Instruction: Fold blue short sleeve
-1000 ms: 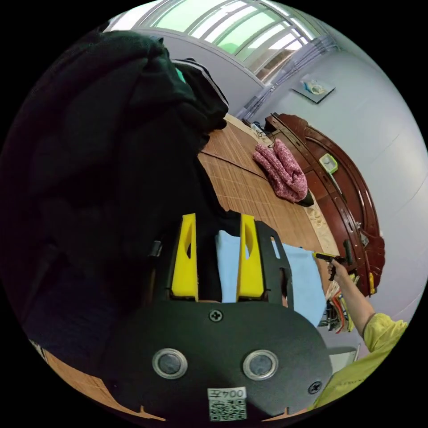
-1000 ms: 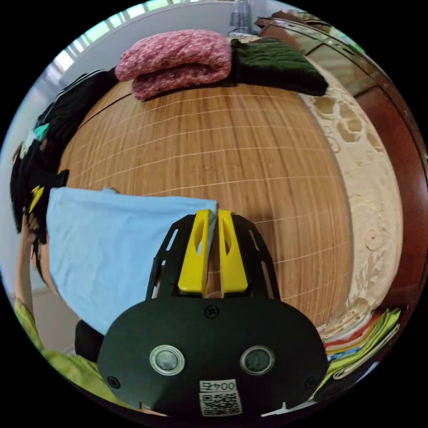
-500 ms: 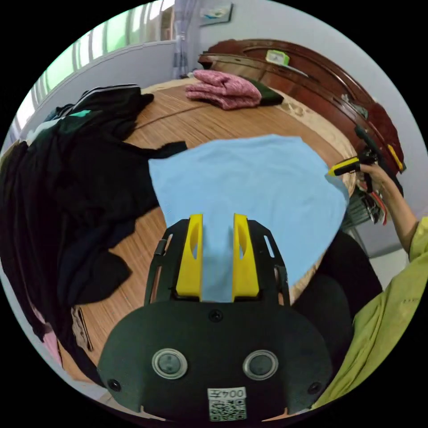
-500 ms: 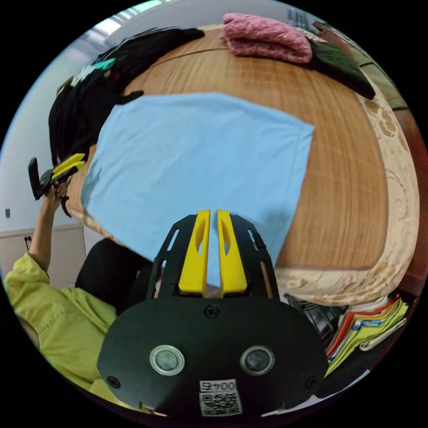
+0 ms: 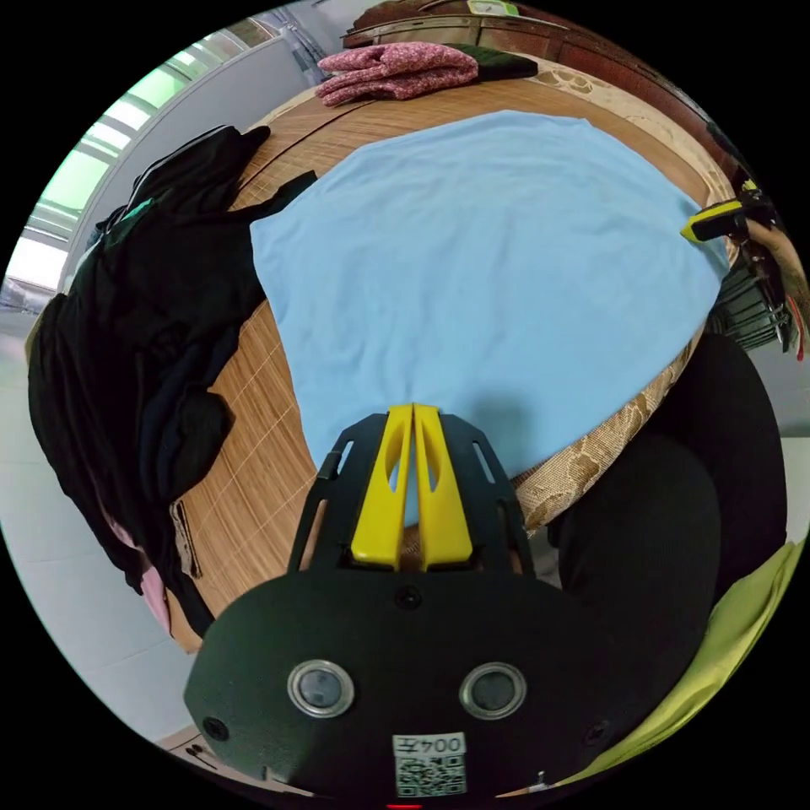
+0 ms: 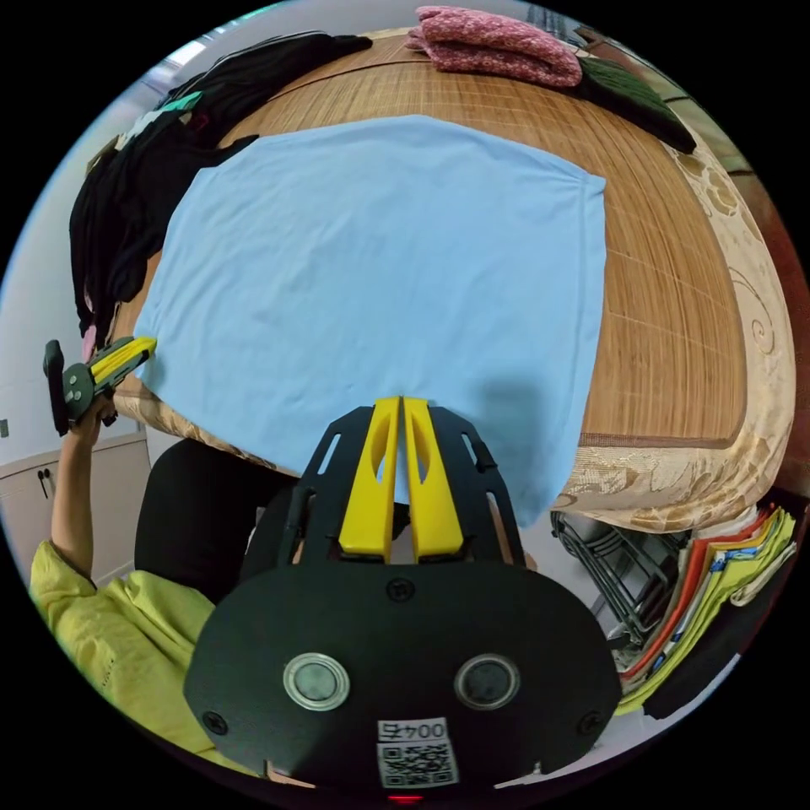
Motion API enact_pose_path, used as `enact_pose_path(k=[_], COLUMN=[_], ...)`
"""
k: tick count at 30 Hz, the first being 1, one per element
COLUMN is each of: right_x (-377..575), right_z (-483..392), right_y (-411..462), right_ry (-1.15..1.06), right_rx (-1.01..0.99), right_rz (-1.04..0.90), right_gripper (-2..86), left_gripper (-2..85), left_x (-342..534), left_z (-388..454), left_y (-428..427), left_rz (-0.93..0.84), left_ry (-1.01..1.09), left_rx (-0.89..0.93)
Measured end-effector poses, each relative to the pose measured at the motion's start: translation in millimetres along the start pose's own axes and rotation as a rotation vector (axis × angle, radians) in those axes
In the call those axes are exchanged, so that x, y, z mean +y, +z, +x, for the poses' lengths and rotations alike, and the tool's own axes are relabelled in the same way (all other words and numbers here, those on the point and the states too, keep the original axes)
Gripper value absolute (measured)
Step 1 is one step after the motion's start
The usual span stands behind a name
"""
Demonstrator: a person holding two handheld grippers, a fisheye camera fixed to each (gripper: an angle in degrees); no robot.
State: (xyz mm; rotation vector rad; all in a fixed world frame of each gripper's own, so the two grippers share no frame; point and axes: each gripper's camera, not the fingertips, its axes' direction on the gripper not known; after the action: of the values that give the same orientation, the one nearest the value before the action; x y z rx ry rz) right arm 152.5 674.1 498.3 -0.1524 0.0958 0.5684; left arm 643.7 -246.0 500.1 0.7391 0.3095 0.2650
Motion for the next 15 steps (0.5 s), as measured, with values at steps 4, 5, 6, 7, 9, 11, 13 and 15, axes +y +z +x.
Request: enact_pose_path(k=[4,5,6,7,9,11,13,15], right_x=[24,32,38,42,53,60,68,79], right_z=[-3,-5,-7,-7,-10,-12,-16,-20], right_y=[4,5,6,7,9,11,14,17], right_ry=[-0.003,-0.021,-0.024,-0.022,-0.028,-0.010,-0.031,-0.053], right_rx=[-0.003,0.005,0.008,0.007,0.010,0.016,0.041,0.071], right_rz=[0.050,0.067,0.076,0.078,0.076,0.064,0.055,0.047], right_gripper=[-0.4,-0.3,-0.2,-0.1,0.3,0.6,0.8,0.8], left_gripper=[0.9,0.9,0.9,0.9,0.8,0.9,0.9,0.8], left_x=[-1,-2,-2,-2,-2,-2,0,1], left_z=[8,9,9,8,8,10,12,12], left_y=[-10,-13,-14,-16,-20,-25,-29,-32], left_rz=[0.006,0.000,-0.003,-0.009,-0.015,-0.021,-0.021,-0.026], left_ry=[-0.008,-0.018,-0.028,-0.044,-0.057,-0.068,-0.063,-0.078], left_rx=[0.021,0.030,0.038,0.054,0.070,0.077,0.075,0.081])
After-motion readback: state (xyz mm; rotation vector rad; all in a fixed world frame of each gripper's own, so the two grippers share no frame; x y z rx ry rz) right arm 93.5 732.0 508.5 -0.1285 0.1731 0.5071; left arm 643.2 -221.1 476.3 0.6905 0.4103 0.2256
